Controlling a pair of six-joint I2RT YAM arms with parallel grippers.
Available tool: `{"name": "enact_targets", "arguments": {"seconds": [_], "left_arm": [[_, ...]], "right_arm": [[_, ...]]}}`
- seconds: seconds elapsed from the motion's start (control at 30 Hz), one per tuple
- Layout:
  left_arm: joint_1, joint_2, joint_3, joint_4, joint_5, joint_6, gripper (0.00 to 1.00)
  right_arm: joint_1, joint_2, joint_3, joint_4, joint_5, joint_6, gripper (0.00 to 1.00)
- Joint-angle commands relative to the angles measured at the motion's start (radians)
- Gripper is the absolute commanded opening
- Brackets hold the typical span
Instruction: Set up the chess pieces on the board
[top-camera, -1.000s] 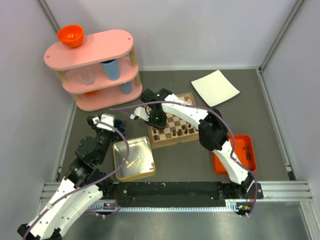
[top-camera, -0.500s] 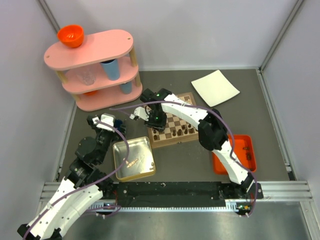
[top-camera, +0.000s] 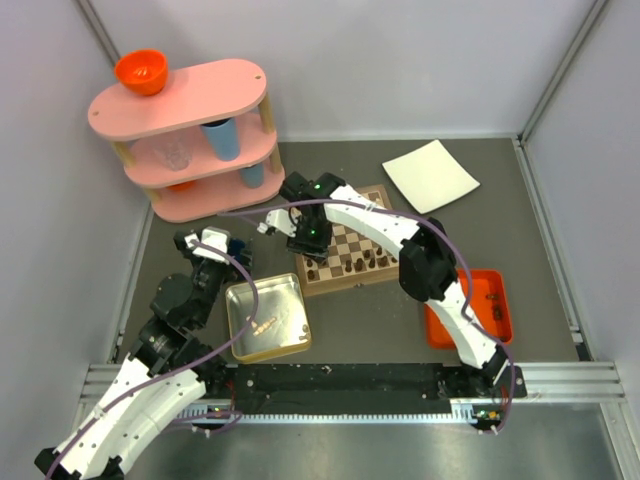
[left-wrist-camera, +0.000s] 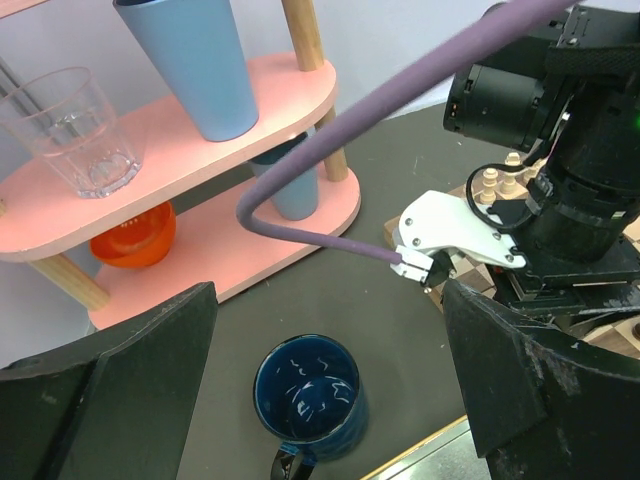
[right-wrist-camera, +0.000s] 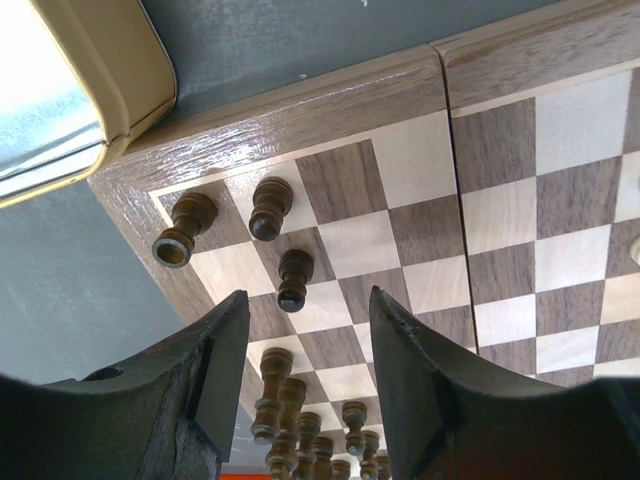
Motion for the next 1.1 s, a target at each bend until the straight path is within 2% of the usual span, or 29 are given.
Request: {"name": "enact_targets", "arguments": {"seconds": [0.0, 0.77, 1.07], "left_arm": [[0.006, -0.01, 0.009, 0.041, 0.007, -0.009, 0.99], [0.006, -0.009, 0.004, 0.042, 0.012, -0.016, 0.99], [0.006, 0.019, 0.007, 0.041, 0.02, -0.019, 0.99]], "right_arm": [[0.003, -0.13, 0.049, 0.005, 0.019, 0.013, 0.52], [-0.089, -0.354, -0.011, 0.002, 0.054, 0.013, 0.54], [-0.157, -0.46, -0.084, 0.014, 0.039, 0.015, 0.55]]}}
